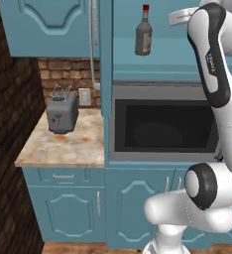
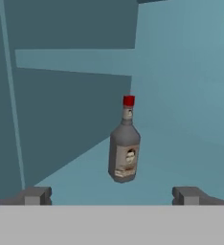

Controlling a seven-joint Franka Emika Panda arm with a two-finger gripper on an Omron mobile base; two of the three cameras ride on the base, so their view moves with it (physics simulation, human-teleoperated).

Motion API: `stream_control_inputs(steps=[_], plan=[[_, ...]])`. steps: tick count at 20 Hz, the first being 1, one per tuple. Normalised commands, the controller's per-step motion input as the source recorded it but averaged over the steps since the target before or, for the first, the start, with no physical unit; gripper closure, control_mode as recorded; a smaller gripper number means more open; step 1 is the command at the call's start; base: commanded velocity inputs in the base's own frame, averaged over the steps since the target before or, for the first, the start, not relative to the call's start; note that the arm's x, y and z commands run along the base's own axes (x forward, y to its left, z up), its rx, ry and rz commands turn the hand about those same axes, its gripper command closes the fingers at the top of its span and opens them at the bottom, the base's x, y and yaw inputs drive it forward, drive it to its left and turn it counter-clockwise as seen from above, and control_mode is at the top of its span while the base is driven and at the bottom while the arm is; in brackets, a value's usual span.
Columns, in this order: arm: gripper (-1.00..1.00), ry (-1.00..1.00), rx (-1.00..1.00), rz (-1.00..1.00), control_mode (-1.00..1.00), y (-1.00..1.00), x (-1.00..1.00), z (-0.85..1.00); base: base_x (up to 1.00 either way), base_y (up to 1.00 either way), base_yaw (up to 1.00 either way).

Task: Get the candle and the liquor from the cabinet and move them to the dining counter.

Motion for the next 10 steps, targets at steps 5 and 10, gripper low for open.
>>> stream_control_inputs(steps=[5, 10], plan=[[-1.0, 0.0, 0.0, 0.0, -1.0, 0.0, 0.28, 0.0, 0.0, 0.0, 0.0], [-1.0, 0.0, 0.0, 0.0, -1.0, 0.0, 0.39, 0.0, 0.0, 0.0, 0.0]])
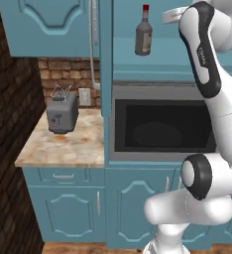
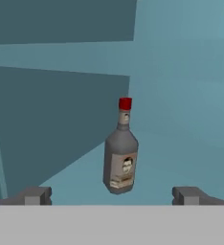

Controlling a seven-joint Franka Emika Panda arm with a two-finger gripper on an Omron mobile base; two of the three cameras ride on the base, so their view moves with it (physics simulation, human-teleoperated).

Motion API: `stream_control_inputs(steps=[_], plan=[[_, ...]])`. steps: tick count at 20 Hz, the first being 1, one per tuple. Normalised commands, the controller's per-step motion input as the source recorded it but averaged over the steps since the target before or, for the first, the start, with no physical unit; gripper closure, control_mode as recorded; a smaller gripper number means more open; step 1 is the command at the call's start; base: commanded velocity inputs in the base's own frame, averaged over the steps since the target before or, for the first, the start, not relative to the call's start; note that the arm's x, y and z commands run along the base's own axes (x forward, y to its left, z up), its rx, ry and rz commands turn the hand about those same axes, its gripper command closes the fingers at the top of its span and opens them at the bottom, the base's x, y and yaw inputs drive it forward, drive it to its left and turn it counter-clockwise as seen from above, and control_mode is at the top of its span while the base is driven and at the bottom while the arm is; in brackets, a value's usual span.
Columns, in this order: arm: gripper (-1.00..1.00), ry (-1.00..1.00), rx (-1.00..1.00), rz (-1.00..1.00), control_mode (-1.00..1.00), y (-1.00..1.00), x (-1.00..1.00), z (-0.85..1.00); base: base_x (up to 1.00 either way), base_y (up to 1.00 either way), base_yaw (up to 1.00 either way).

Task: Get the candle and the liquor from the cabinet and move them to the dining counter.

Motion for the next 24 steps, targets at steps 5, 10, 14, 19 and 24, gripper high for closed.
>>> stream_control_inputs(steps=[5, 10, 14, 19, 24], plan=[[-1.0, -0.02, 0.0, 0.0, -1.0, 0.0, 0.44, 0.0, 0.0, 0.0, 0.0], [-1.0, -0.07, 0.0, 0.0, -1.0, 0.0, 0.4, 0.01, 0.0, 0.0, 0.0], [-1.0, -0.06, 0.0, 0.0, -1.0, 0.0, 0.34, 0.06, 0.0, 0.0, 0.0], [-1.0, -0.05, 0.0, 0.0, -1.0, 0.0, 0.29, 0.02, 0.0, 0.0, 0.0], [-1.0, -0.04, 0.0, 0.0, -1.0, 0.0, 0.22, 0.01, 0.0, 0.0, 0.0]])
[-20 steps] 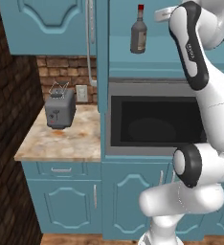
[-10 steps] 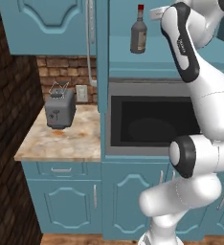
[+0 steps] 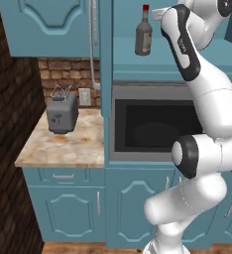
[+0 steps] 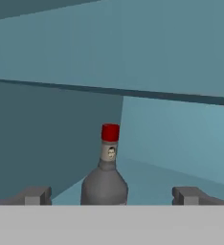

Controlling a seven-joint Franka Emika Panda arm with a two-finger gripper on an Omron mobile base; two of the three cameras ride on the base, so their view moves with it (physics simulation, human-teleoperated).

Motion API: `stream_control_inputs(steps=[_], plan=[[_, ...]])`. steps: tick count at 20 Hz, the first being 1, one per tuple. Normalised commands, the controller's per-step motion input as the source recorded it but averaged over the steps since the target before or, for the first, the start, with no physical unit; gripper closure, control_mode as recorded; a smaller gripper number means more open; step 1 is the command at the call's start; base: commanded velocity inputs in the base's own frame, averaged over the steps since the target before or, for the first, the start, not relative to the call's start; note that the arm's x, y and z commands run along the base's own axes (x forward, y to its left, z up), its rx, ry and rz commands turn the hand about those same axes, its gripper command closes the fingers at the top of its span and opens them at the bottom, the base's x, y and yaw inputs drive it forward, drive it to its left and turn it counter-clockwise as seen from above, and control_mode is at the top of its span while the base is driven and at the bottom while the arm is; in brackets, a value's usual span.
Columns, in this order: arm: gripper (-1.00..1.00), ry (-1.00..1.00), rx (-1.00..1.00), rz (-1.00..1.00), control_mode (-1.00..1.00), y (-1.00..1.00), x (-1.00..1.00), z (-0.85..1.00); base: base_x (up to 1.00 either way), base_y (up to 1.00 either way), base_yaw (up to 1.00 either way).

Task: Get the candle and the liquor from the cabinet and move them to the dining counter.

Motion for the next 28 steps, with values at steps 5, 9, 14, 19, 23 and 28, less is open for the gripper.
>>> stream_control_inputs(steps=[5, 9, 14, 19, 23, 28], plan=[[-1.0, -0.01, 0.0, 0.0, -1.0, 0.0, 0.21, 0.0, 0.0, 0.0, 0.0], [-1.0, -0.02, 0.0, 0.0, -1.0, 0.0, 0.19, 0.0, 0.0, 0.0, 0.0], [-1.0, 0.0, 0.0, 0.0, -1.0, 0.0, 0.12, 0.03, 0.0, 0.0, 0.0], [-1.0, 0.0, 0.0, 0.0, -1.0, 0.05, 0.12, 0.08, 0.0, 0.0, 0.0], [-1.0, 0.0, 0.0, 0.0, -1.0, 0.11, 0.14, 0.01, 0.0, 0.0, 0.0], [-1.0, 0.0, 0.0, 0.0, -1.0, 0.13, 0.15, 0.0, 0.0, 0.0, 0.0]])
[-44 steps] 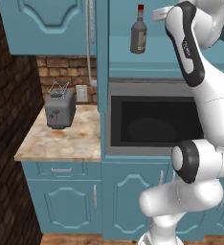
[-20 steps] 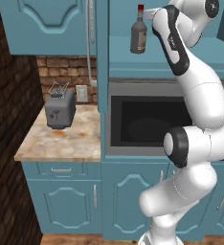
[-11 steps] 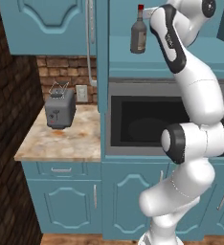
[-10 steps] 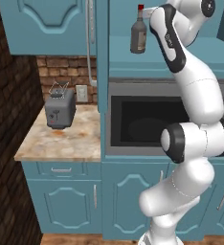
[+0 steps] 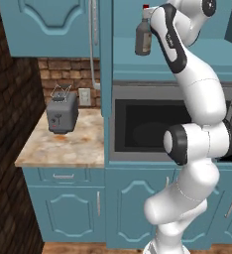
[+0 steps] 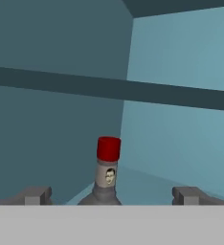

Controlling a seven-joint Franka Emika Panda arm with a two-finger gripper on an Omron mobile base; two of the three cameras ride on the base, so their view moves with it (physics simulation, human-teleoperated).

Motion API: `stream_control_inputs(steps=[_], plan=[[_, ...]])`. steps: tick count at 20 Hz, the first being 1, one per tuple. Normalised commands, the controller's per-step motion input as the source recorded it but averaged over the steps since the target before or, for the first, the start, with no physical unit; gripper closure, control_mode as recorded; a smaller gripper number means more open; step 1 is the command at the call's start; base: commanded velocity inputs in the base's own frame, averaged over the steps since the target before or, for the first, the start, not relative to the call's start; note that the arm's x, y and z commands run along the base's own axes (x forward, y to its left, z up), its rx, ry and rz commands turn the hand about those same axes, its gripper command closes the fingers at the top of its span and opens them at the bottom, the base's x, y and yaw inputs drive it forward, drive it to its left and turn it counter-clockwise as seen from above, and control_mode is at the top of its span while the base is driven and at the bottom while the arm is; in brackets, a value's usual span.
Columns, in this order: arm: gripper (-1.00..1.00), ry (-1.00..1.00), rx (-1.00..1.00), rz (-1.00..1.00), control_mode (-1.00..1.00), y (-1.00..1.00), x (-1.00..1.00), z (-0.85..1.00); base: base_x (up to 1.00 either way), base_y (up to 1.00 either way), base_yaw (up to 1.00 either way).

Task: Get the candle and the liquor from the cabinet and move them to the dining counter.

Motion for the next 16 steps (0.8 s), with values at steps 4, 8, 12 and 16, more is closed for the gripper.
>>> stream_control_inputs(steps=[4, 8, 12, 16], plan=[[-1.0, 0.0, 0.0, 0.0, -1.0, 0.12, 0.09, -0.04, 0.0, 0.0, 0.0], [-1.0, 0.0, 0.0, 0.0, -1.0, 0.05, 0.09, -0.07, 0.0, 0.0, 0.0], [-1.0, 0.0, 0.0, 0.0, -1.0, 0.0, 0.08, -0.03, 0.0, 0.0, 0.0], [-1.0, 0.0, 0.0, 0.0, -1.0, 0.0, 0.07, 0.0, 0.0, 0.0, 0.0]])
